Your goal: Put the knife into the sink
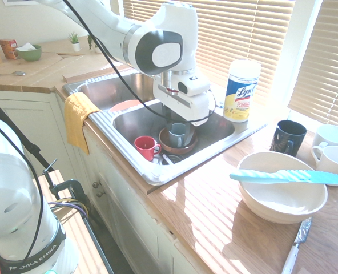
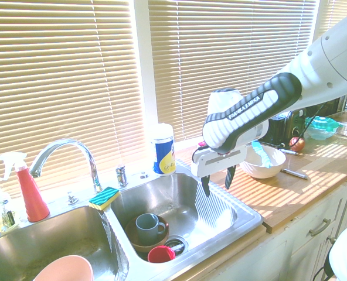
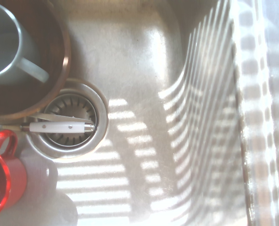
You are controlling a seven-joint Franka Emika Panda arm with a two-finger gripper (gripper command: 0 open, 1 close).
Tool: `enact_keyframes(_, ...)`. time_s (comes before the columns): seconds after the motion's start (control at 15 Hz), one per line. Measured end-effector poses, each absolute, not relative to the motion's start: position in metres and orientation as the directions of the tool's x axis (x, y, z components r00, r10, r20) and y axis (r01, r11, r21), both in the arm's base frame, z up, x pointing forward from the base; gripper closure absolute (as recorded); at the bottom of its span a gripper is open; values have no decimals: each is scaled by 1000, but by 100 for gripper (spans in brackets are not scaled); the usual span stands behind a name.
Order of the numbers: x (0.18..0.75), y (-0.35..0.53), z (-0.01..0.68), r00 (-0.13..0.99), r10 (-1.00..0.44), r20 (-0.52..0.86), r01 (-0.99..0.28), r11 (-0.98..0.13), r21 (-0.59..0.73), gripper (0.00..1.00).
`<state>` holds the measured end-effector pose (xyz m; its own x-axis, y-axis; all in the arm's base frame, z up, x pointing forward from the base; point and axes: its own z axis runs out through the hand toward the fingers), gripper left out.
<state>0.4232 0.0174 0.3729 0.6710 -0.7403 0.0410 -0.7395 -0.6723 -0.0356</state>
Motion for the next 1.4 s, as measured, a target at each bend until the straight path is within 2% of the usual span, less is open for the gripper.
enact_keyframes(0.2,425,17,376,668,-743,45,-741,-670,-41,0)
enact_keyframes(0.4,446,-2,417,624,-778,77,-775,-628,-71,0)
enact_keyframes(0.87,449,-150,479,388,-913,129,-910,-401,-103,0)
enact_keyframes(1.13,434,-212,461,278,-954,110,-955,-287,-71,0)
enact_keyframes(1.4,431,-240,434,235,-967,99,-970,-240,-45,0)
